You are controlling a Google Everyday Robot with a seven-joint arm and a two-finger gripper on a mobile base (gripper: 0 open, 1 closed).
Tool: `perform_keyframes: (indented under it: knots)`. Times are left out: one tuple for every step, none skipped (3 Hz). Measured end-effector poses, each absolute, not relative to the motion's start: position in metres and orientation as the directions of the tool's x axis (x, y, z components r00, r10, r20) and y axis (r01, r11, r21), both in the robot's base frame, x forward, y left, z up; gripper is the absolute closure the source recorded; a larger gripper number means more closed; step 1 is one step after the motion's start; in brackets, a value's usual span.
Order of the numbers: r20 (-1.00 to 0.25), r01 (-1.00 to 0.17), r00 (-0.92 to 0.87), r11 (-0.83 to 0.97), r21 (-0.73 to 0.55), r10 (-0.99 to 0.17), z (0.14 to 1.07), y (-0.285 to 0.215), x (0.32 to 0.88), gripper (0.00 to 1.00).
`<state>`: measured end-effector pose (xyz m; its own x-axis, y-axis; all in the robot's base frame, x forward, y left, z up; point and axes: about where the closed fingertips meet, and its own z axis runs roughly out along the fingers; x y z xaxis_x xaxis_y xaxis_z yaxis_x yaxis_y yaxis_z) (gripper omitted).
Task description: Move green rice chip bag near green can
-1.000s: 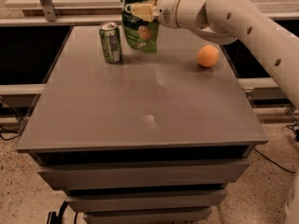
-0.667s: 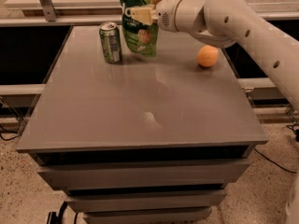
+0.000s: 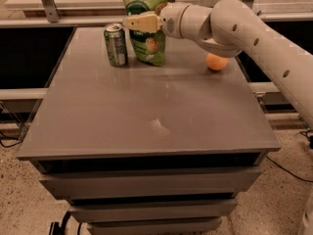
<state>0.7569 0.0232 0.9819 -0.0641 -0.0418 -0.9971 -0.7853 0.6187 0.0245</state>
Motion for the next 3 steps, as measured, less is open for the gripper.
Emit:
perform_keyframes:
  knots:
    - [-0.997,-0.797,-0.058,0.604,0.021,-0.042,0.985,0.024,0.754,0.00]
    - [-0.992,-0.794,-0.059,0.607,-0.023,-0.115,1.004,-0.024,0.736,0.00]
    - [-0.992,-0.794,-0.059,0.607,-0.023,-0.115,1.004,-0.024,0.736,0.00]
